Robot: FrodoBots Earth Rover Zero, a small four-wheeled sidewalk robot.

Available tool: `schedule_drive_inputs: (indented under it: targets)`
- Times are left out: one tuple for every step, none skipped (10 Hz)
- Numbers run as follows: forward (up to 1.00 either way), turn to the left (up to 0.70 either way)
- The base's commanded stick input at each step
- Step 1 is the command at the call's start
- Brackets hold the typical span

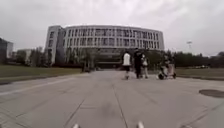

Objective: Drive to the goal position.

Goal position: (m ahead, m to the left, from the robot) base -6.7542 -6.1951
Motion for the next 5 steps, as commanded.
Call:
schedule_drive_inputs:
  targets:
    - [0.85,0.00]
    - [0.85,0.00]
    - [0.40,0.00]
    - [0.00,0.00]
    - [0.00,0.00]
